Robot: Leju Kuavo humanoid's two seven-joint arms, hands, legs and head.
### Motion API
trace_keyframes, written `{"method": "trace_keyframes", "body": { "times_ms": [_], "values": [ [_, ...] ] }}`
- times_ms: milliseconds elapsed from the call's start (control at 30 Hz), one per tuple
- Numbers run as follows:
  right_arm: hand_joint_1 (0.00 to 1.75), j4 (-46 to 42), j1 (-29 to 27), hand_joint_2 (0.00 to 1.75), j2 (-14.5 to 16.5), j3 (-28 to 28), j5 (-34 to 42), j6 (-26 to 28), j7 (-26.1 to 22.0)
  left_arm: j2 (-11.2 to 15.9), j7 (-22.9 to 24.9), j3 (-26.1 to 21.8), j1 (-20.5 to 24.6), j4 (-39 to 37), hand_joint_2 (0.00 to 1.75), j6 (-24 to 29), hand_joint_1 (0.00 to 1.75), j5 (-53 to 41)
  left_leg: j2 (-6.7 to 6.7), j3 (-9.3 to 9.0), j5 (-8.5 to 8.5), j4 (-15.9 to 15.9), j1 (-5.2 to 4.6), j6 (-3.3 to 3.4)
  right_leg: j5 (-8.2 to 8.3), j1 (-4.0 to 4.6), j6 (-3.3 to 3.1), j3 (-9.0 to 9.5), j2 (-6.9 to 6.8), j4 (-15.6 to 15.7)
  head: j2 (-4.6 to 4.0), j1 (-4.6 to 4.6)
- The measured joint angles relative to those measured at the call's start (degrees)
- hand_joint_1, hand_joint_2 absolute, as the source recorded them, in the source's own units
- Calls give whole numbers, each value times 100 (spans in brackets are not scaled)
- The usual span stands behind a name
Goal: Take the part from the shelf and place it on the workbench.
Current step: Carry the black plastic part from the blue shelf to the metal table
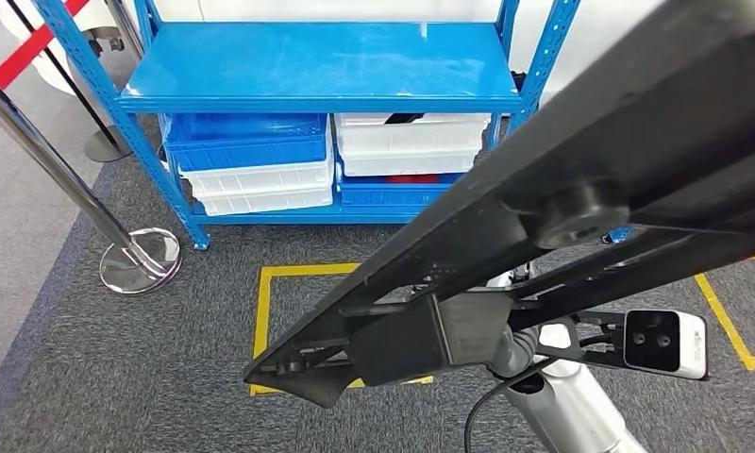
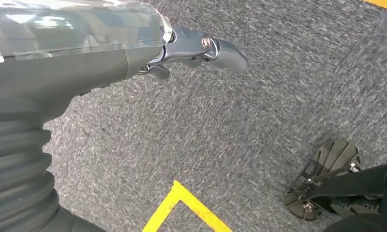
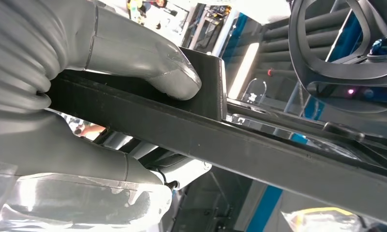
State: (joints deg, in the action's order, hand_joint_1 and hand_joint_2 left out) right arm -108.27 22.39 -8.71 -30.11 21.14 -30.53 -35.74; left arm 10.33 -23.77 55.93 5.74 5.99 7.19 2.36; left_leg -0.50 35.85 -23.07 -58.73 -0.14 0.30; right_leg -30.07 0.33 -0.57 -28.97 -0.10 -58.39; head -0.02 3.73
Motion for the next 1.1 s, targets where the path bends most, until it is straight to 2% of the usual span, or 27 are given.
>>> {"method": "trace_keyframes", "body": {
  "times_ms": [67, 100, 133, 200, 233, 267, 300, 333, 367, 400, 433, 467, 500, 567, 600, 633, 700, 733, 767, 800, 833, 900, 933, 967, 1000, 1067, 1100],
  "values": [
    [175, -14, 4, 175, 12, 2, -44, -38, 0, 9, 8, 0, 3, -1, 175, 0, 0, -1, 5, 38, 3, 3, -4, -62, 113, -44, -52, -37, -11, 79, 0, 0],
    [175, -24, 6, 175, 27, 2, -78, -59, 0, 13, 12, 0, 5, -2, 175, 0, 0, -1, 11, 88, -117, -93, -3, -90, 181, -72, -81, -65, -21, 121, 0, 0],
    [175, -38, 7, 175, 44, 1, -112, -72, 0, 21, 17, 0, 8, -2, 175, -1, 0, -1, 18, 166, -325, -300, 5, -121, 242, -99, -102, -100, -29, 156, 0, 1],
    [175, -87, 8, 175, 74, -8, -160, -64, 0, 37, 32, 0, 10, -2, 175, -5, 0, 0, 23, 361, -818, -982, 50, -188, 329, -102, -112, -199, -18, 158, 0, 1],
    [175, -117, 7, 175, 80, -19, -166, -48, 0, 44, 41, 0, 10, -2, 175, -10, 0, 0, 23, 431, -943, -1311, 73, -219, 364, -104, -100, -249, -4, 150, 0, 1],
    [175, -148, 7, 175, 83, -32, -164, -26, 0, 47, 49, 0, 11, -2, 175, -13, 0, 0, 23, 433, -943, -1503, 97, -248, 397, -109, -83, -298, 15, 138, 0, 1],
    [175, -177, 6, 175, 84, -47, -159, -6, 0, 47, 61, 0, 12, -2, 175, -13, 0, 0, 24, 338, -832, -1490, 121, -274, 425, -119, -62, -346, 38, 121, 0, 1],
    [175, -200, 6, 175, 84, -61, -152, 5, 0, 47, 74, 0, 13, -2, 175, -7, 0, 0, 37, 136, -669, -1250, 147, -296, 446, -130, -40, -387, 65, 98, 0, 1],
    [175, -217, 7, 175, 84, -69, -144, -2, 0, 47, 85, 0, 15, -2, 175, 2, 0, 0, 97, -137, -547, -848, 178, -315, 461, -142, -16, -425, 95, 67, 0, 1],
    [175, -228, 11, 175, 84, -74, -133, -29, 0, 47, 95, 0, 17, -2, 175, 16, 0, 0, 185, -410, -496, -438, 190, -322, 474, -147, 14, -466, 130, 32, 0, 1],
    [175, -234, 16, 175, 83, -77, -115, -71, 0, 46, 101, 0, 17, -2, 175, 32, 0, 0, 263, -602, -500, -123, 197, -318, 493, -148, 50, -506, 167, -1, 0, 1],
    [175, -233, 24, 175, 81, -77, -91, -122, 0, 45, 105, 0, 18, -2, 175, 47, 0, 0, 320, -702, -541, 57, 192, -302, 520, -145, 91, -547, 208, -25, 0, 1],
    [175, -227, 33, 175, 79, -75, -61, -178, 0, 44, 108, 0, 17, -2, 175, 59, 0, 0, 322, -718, -562, 100, 172, -274, 553, -142, 137, -583, 251, -36, 0, 1],
    [175, -186, 56, 175, 69, -49, 17, -296, 0, 36, 107, 0, 20, -2, 175, 68, 0, -1, 231, -666, -530, 115, 174, -178, 565, -155, 210, -649, 278, -72, 0, 1],
    [175, -156, 77, 175, 61, -29, 50, -342, 0, 33, 104, 0, 22, -2, 175, 69, 0, 0, 184, -638, -502, 121, 174, -123, 484, -161, 233, -705, 234, -170, 0, 1],
    [175, -123, 105, 175, 52, -7, 80, -374, 0, 29, 101, 0, 23, -2, 175, 69, 0, 0, 132, -607, -472, 131, 174, -67, 329, -166, 249, -803, 172, -382, 0, 0],
    [175, -58, 155, 175, 39, 19, 115, -393, 0, 25, 98, 0, 16, -2, 175, 70, 0, 2, 33, -535, -426, 124, 135, 4, -92, -161, 269, -1100, 74, -1117, 0, 0],
    [175, -27, 167, 175, 33, 24, 133, -394, 0, 23, 97, 0, 9, -2, 175, 69, 0, 1, -18, -501, -408, 117, 115, 24, -243, -161, 273, -1229, 63, -1470, 0, 0],
    [175, 5, 174, 175, 25, 26, 153, -391, 0, 21, 96, 0, 3, -2, 175, 69, 0, 1, -66, -472, -394, 109, 97, 34, -294, -160, 269, -1276, 58, -1663, 0, 1],
    [175, 32, 184, 175, 15, 24, 174, -382, 0, 19, 95, -1, 0, -2, 175, 70, 0, 0, -108, -453, -385, 98, 82, 38, -240, -157, 255, -1212, 47, -1637, 0, 1],
    [175, 55, 205, 175, 4, 18, 196, -372, 0, 16, 93, -3, -1, -2, 175, 72, 0, 0, -150, -443, -381, 87, 68, 38, -93, -147, 228, -1028, 17, -1370, 0, 1],
    [175, 86, 274, 175, -8, 1, 237, -347, 0, 3, 92, -9, 2, -2, 175, 84, 0, 0, -230, -436, -376, 69, 40, 27, 173, -89, 138, -554, -159, -562, 0, 1],
    [175, 98, 310, 175, -10, -8, 254, -335, 0, -4, 92, -11, 2, -2, 175, 91, 0, 1, -267, -427, -369, 65, 27, 9, 242, -54, 90, -396, -244, -254, 0, 1],
    [175, 108, 335, 175, -10, -14, 267, -324, 0, -10, 92, -13, 0, -2, 175, 97, 0, 1, -306, -416, -360, 64, 17, -13, 254, -22, 52, -333, -300, -95, 0, 1],
    [175, 121, 348, 175, -13, -19, 274, -315, 0, -15, 91, -14, -1, -2, 175, 102, 0, 1, -349, -407, -347, 69, 9, -39, 255, -1, 27, -339, -295, -66, 0, 1],
    [175, 145, 358, 175, -17, -32, 281, -308, 0, -20, 84, -16, 6, -2, 175, 104, 0, -3, -404, -398, -352, 66, 5, -92, 312, -22, -29, -365, -212, -10, 0, 1],
    [175, 156, 366, 175, -18, -39, 284, -310, 0, -22, 77, -17, 11, -2, 175, 104, 0, -5, -363, -372, -412, 7, 8, -119, 346, -43, -61, -367, -171, 24, 0, 1]
  ]
}}
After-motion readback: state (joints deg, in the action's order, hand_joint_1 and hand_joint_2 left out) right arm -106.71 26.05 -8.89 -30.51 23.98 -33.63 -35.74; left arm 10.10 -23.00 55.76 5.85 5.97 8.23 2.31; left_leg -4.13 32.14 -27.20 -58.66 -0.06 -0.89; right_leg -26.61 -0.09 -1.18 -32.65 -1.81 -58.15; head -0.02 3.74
